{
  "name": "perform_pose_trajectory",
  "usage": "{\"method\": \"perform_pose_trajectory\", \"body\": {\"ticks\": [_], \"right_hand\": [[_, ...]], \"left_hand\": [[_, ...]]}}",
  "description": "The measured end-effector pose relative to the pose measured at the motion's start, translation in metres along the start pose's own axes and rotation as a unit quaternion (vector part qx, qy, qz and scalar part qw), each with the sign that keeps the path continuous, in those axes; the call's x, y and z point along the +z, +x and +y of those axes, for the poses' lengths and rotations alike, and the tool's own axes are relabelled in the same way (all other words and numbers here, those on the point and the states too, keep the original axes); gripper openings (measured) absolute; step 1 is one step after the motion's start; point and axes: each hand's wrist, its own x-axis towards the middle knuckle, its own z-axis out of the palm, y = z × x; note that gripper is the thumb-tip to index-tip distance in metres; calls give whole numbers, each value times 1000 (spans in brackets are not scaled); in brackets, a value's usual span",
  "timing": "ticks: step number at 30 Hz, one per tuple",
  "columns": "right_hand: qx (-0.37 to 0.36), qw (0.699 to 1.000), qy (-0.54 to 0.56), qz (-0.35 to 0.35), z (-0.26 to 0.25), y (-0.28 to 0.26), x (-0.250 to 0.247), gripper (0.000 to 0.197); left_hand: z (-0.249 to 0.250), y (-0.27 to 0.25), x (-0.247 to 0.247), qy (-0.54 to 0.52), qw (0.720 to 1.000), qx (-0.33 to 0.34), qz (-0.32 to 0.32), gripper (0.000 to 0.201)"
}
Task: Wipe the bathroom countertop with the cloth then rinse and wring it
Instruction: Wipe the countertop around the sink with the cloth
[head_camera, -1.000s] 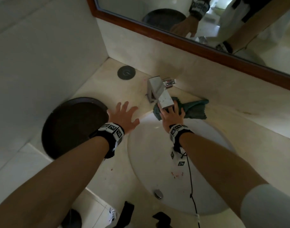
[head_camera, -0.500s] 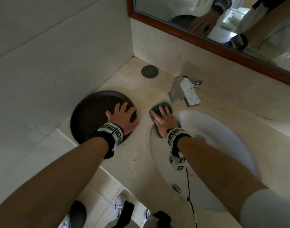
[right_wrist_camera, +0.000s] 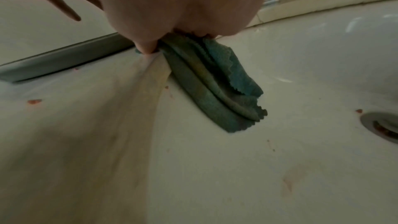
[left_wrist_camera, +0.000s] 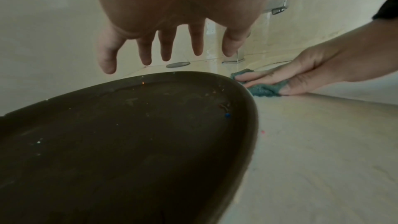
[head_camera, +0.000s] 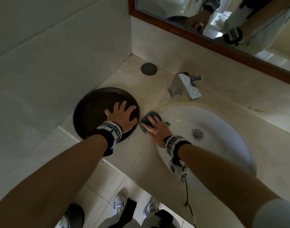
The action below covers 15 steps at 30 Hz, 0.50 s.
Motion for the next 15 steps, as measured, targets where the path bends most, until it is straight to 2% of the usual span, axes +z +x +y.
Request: {"method": "perform_pose_trajectory", "body": {"ticks": [8,15], "right_hand": [[92,994,-12,-53,-6,41,-20,53],[104,994,10,-16,-29,24,-3,56]], "left_hand": [[-14,-6,10,-3,1000,-27,-7,59],[-19,-8,11,-4,1000,-14,-4,59]]}}
